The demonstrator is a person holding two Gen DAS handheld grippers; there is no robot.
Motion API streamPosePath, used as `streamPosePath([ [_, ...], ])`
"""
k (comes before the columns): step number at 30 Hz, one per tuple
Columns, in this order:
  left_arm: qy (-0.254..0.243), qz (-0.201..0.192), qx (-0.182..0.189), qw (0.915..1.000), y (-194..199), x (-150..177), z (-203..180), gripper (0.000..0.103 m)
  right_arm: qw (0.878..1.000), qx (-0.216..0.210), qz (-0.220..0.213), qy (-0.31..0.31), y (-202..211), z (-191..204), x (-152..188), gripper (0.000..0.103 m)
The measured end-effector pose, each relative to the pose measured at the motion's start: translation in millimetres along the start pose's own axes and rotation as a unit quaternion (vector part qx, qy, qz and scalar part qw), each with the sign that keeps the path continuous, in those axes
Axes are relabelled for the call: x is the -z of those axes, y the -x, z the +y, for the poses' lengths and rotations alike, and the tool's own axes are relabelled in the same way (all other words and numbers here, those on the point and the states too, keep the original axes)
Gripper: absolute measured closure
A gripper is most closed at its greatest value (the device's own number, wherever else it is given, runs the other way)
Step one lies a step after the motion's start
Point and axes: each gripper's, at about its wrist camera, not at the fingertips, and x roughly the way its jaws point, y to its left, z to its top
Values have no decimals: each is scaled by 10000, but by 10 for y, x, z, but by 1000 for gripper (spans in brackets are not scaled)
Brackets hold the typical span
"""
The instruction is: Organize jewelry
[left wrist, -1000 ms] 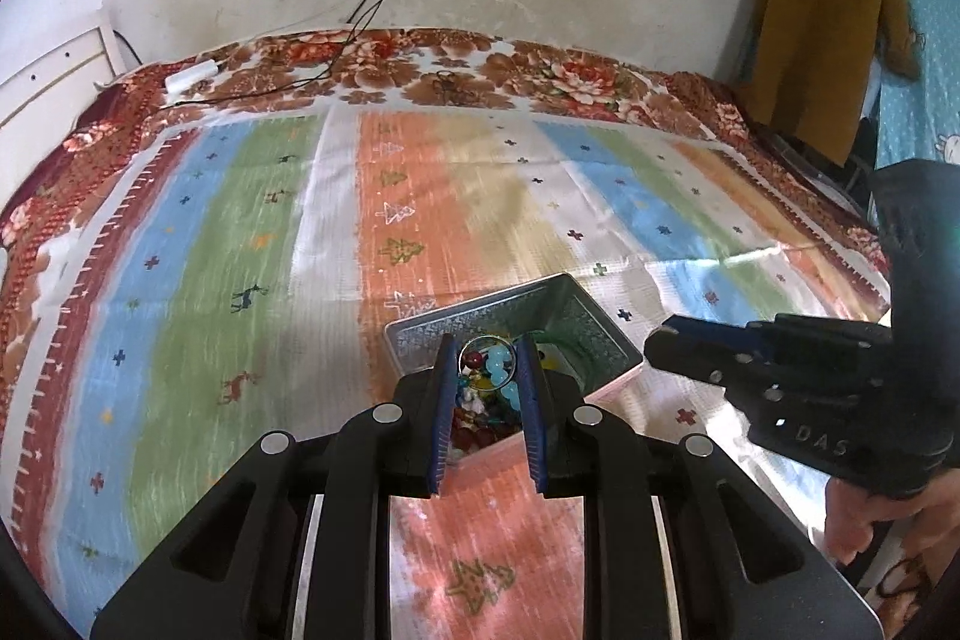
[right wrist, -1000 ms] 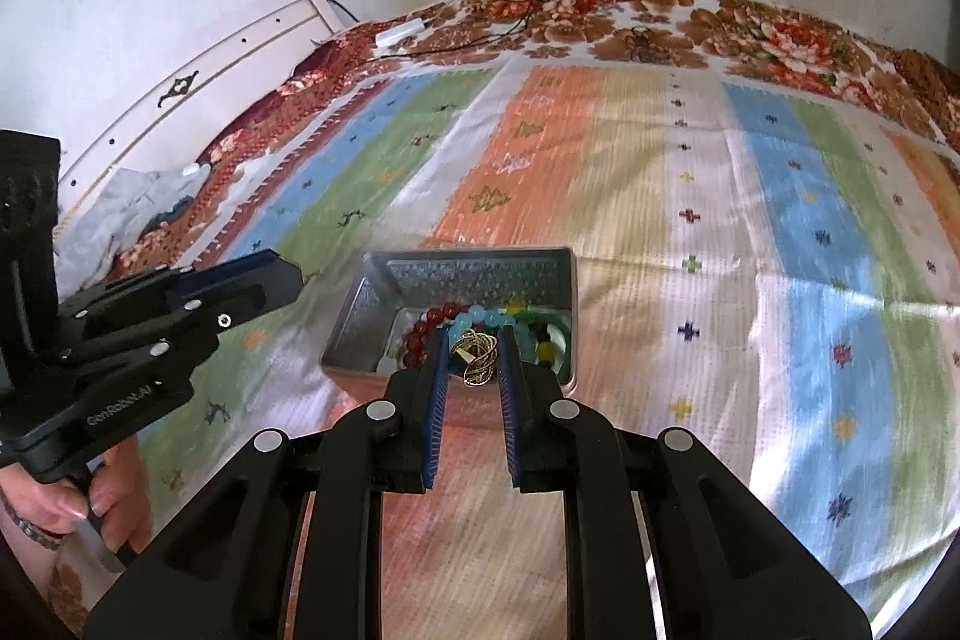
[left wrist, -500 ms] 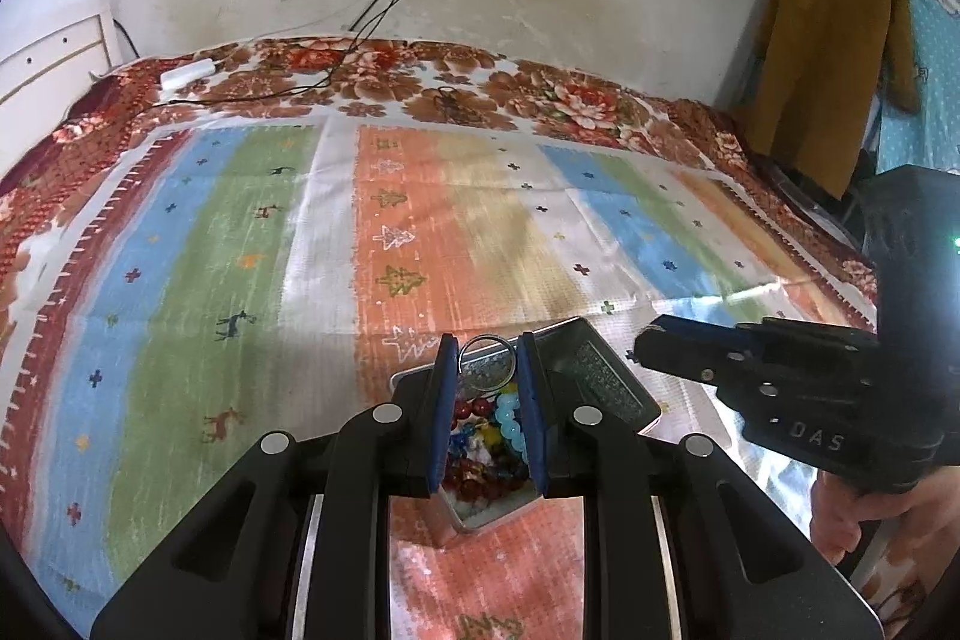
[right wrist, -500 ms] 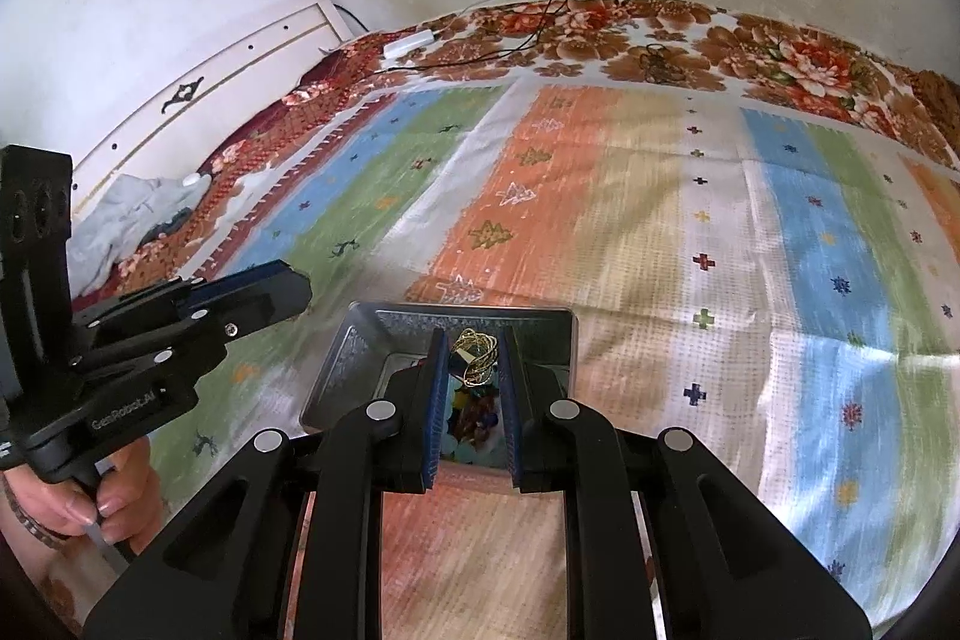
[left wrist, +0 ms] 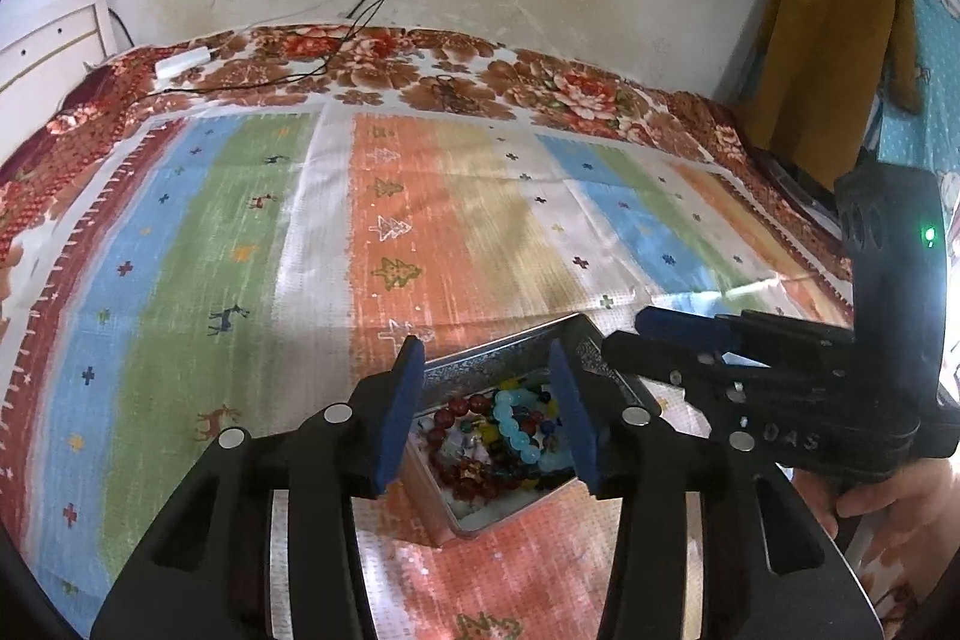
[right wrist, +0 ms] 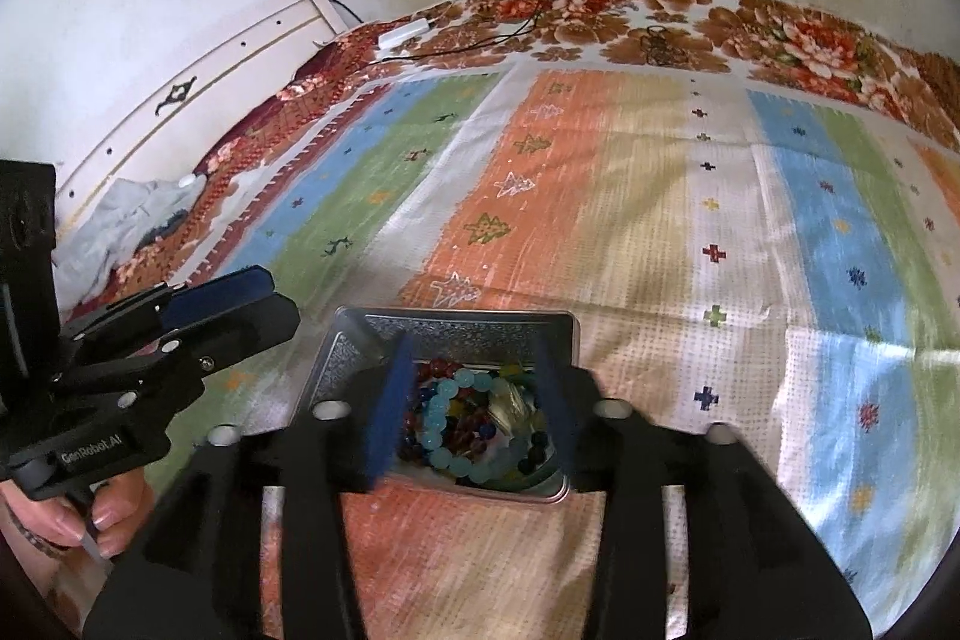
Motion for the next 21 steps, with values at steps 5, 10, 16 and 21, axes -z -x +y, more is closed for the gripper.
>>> streamPosePath([
  [5, 128, 35, -3, 9999, 3, -2, 63, 57, 10000, 27, -17, -87, 20, -26, -13, 58],
  [10, 122, 12, -33, 9999, 24, -2, 78, 56, 9999, 73, -39, -83, 32, -39, -11, 58],
  [16, -69, 11, -85, 9999, 42, 25, 26, 50, 9997, 212, -134, -53, 88, -71, -15, 55],
  [21, -178, -9, -160, 9997, 89, 50, -7, 41, 9990, 393, -208, 50, 169, -73, 4, 48],
])
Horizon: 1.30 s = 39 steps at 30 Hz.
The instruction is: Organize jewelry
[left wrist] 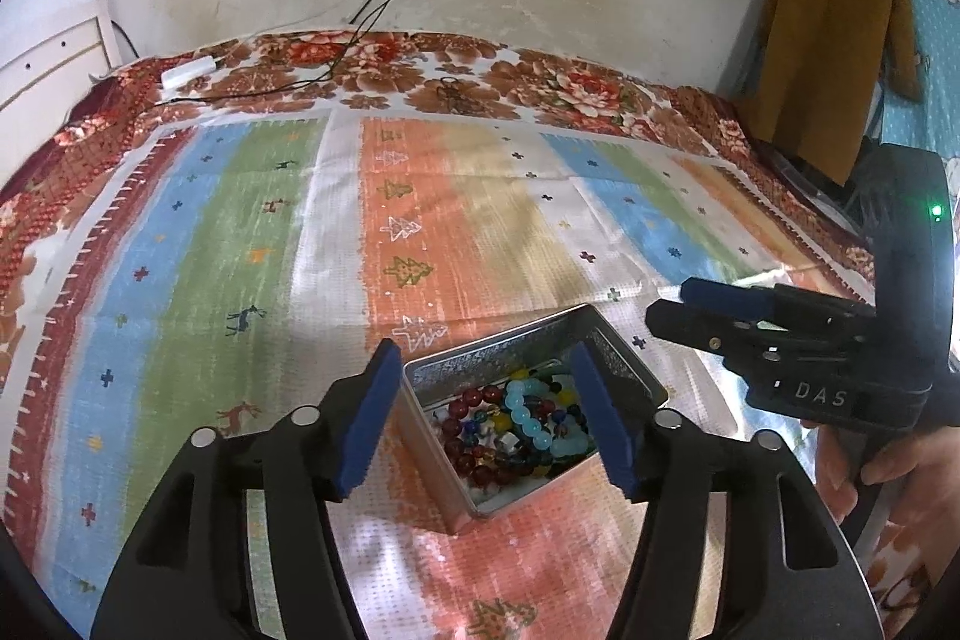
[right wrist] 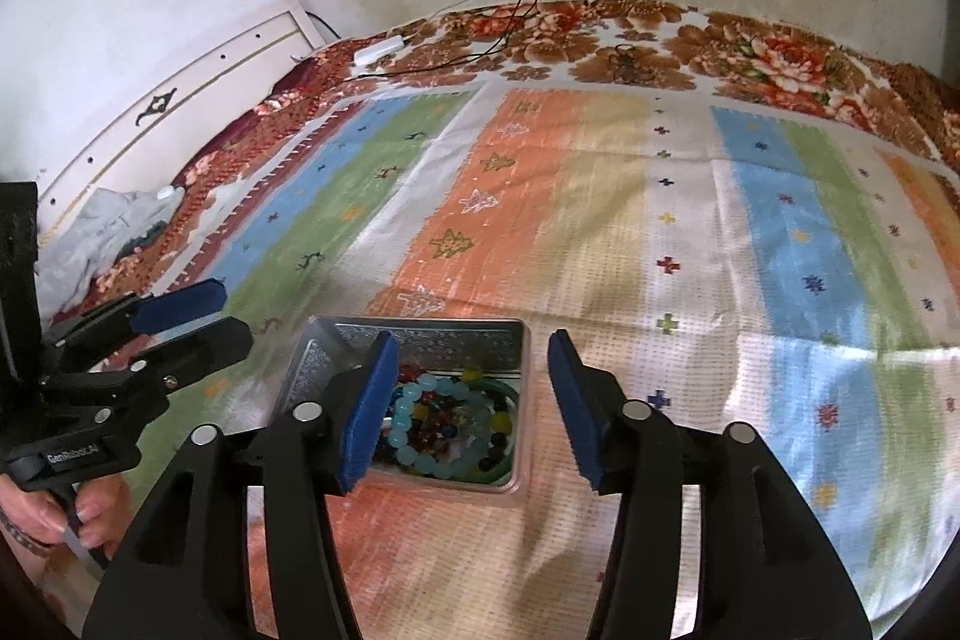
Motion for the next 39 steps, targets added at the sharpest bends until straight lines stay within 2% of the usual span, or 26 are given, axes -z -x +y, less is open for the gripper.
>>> streamPosePath([
  [4, -22, -32, -60, 10000, 54, 17, -7, 34, 10000, 84, -1, -27, 52, -26, 34, 43],
  [9, -46, -40, -106, 9999, 114, 36, -19, 18, 9998, 184, -16, 43, 126, -30, 83, 34],
  [15, -145, -62, -112, 9998, 194, 73, -62, 9, 9997, 208, -64, 81, 241, -22, 129, 19],
  [23, -177, -96, -131, 9997, 269, 107, -107, 6, 9994, 256, -143, 158, 398, 11, 193, 8],
  [39, -354, -122, -359, 9987, 426, 187, -205, 6, 9993, 175, -226, 250, 570, 25, 344, 6],
])
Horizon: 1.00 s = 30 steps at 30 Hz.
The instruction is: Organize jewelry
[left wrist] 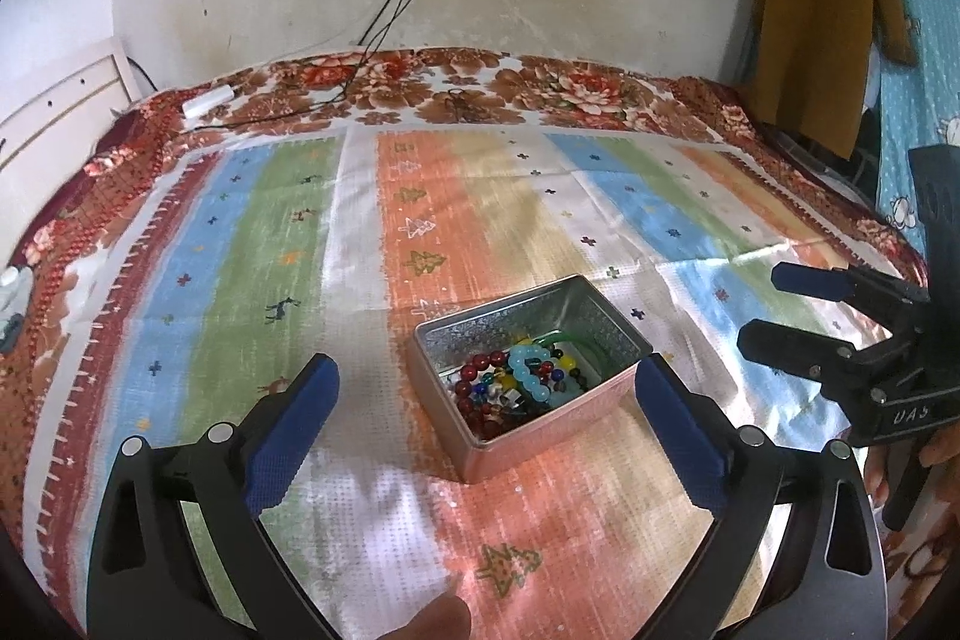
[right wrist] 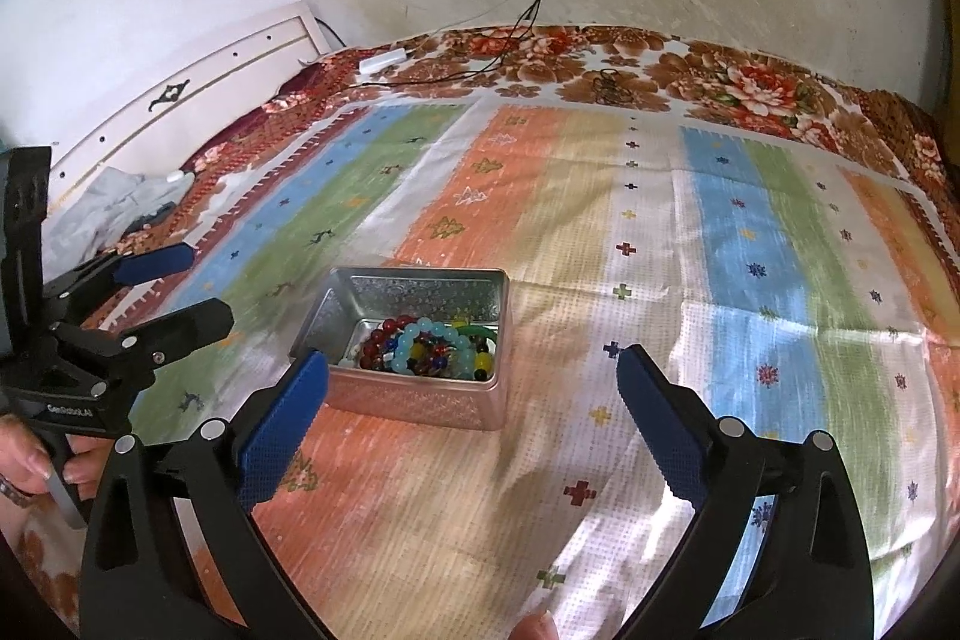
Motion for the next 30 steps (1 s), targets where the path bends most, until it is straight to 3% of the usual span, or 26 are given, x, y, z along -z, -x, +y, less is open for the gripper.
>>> streamPosePath([
  [30, 44, -210, 127, 9997, 102, 38, -17, 6, 9999, -136, 26, -74, 17, 45, 47, 6],
])
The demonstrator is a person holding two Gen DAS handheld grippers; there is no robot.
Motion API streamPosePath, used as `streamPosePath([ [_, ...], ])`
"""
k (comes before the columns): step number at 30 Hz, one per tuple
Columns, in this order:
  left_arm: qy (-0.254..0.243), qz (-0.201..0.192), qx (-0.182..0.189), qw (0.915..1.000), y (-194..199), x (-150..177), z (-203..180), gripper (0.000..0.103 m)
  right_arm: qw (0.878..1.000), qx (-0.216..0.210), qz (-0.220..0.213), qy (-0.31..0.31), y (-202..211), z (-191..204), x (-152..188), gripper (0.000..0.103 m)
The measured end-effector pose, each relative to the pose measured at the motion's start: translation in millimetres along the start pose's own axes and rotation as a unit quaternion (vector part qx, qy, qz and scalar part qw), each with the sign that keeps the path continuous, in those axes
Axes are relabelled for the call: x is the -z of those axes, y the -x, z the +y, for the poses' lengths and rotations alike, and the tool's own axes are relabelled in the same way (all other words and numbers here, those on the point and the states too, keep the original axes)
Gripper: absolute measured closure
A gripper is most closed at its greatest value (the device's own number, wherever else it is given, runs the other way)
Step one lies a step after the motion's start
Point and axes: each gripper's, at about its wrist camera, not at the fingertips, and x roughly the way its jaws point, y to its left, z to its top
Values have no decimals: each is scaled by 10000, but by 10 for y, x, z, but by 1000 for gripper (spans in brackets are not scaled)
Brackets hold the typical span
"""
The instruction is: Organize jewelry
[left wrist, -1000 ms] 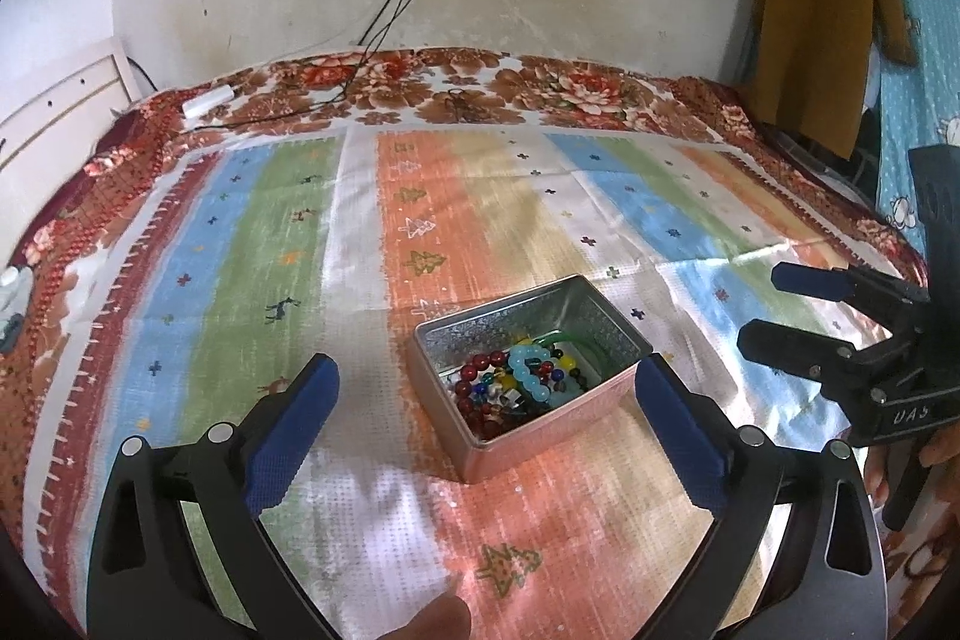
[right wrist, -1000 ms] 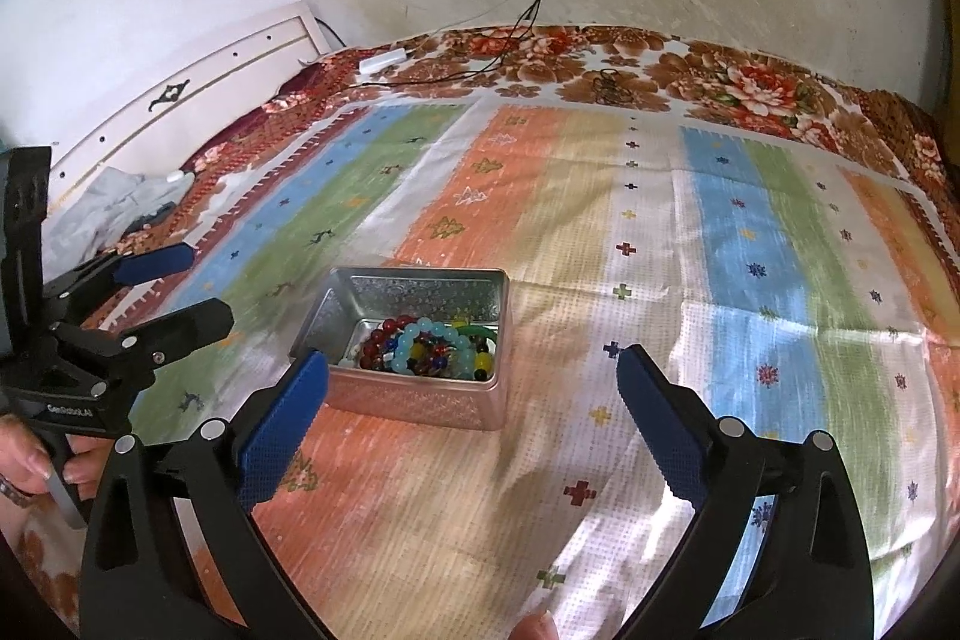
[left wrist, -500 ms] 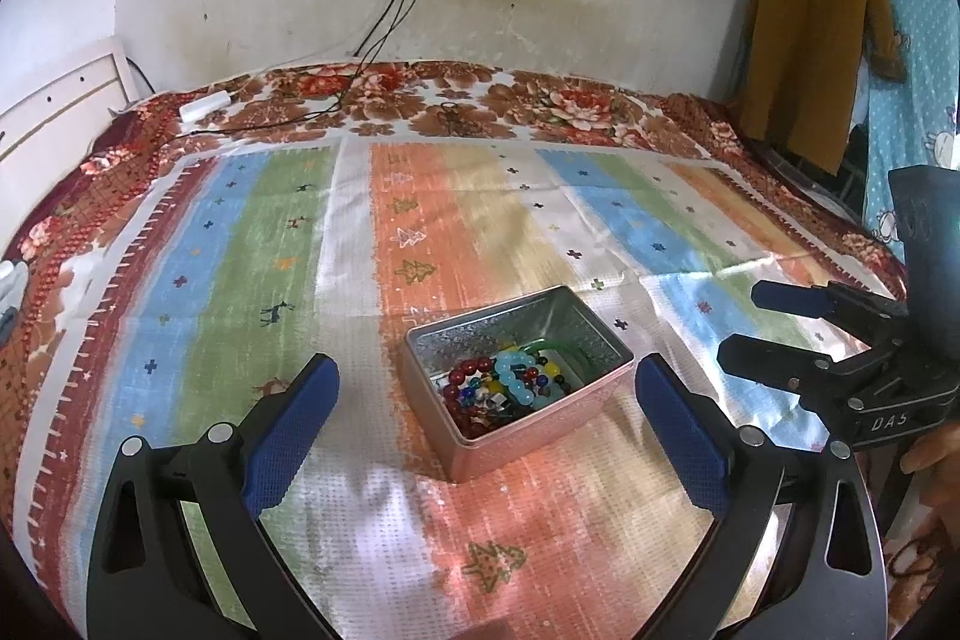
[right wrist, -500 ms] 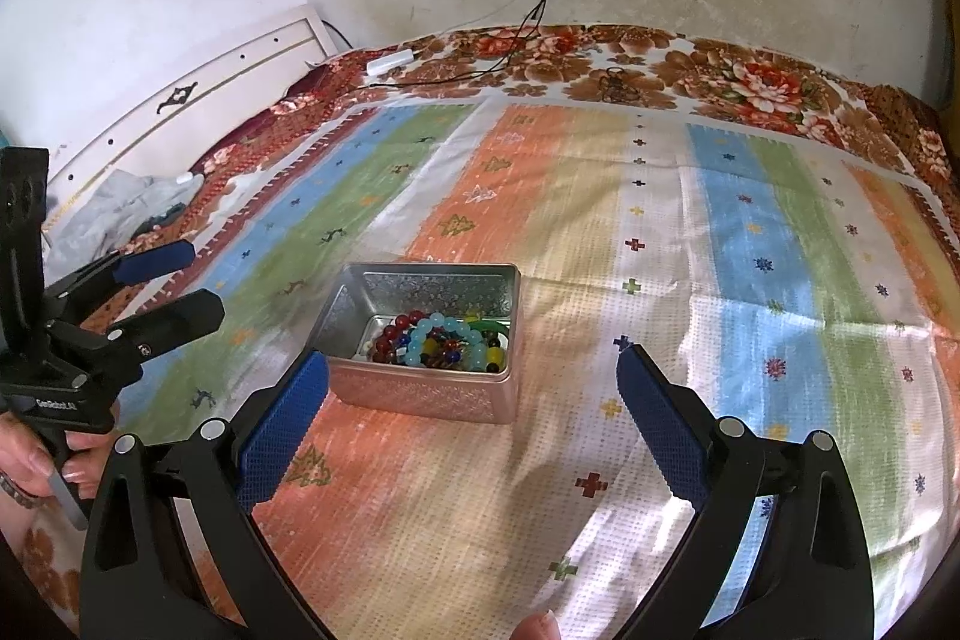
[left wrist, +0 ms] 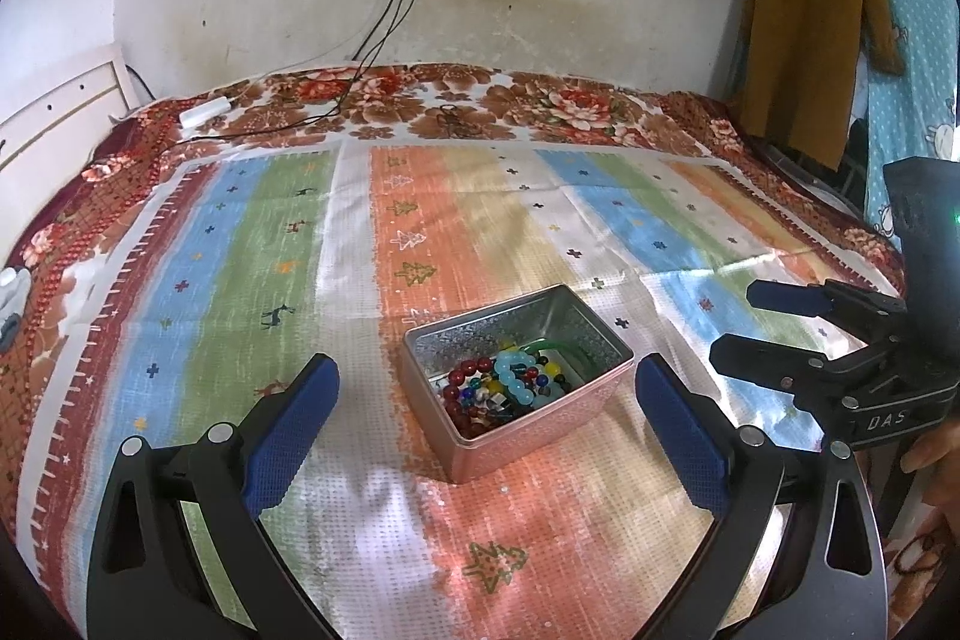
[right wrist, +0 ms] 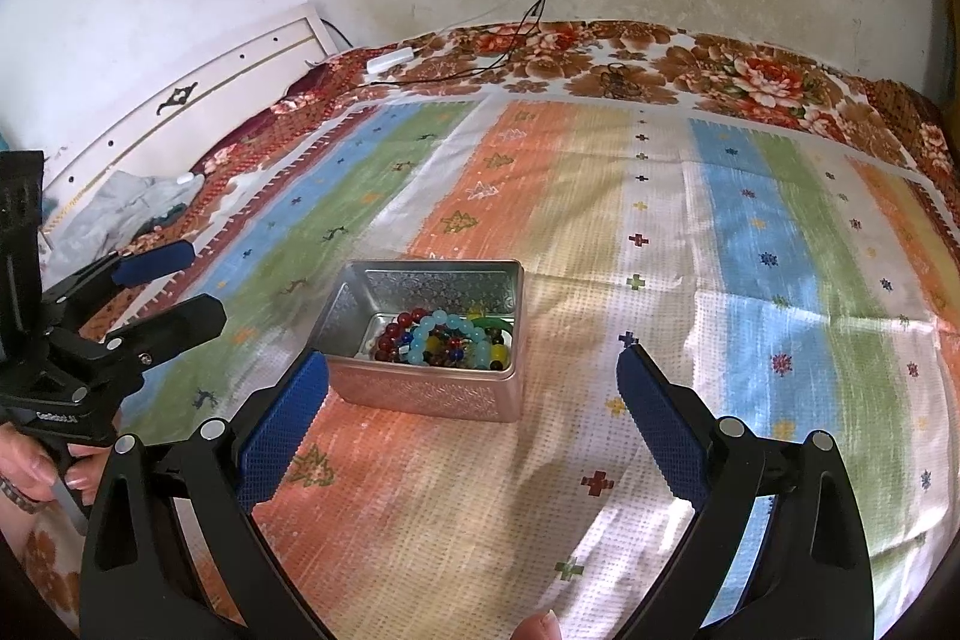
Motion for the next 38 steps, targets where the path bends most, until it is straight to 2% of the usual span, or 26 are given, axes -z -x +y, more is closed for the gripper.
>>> streamPosePath([
  [38, -170, 19, 2, 9999, 11, 11, -55, 6, 10000, 6, -15, -55, -32, -11, 9, 6],
])
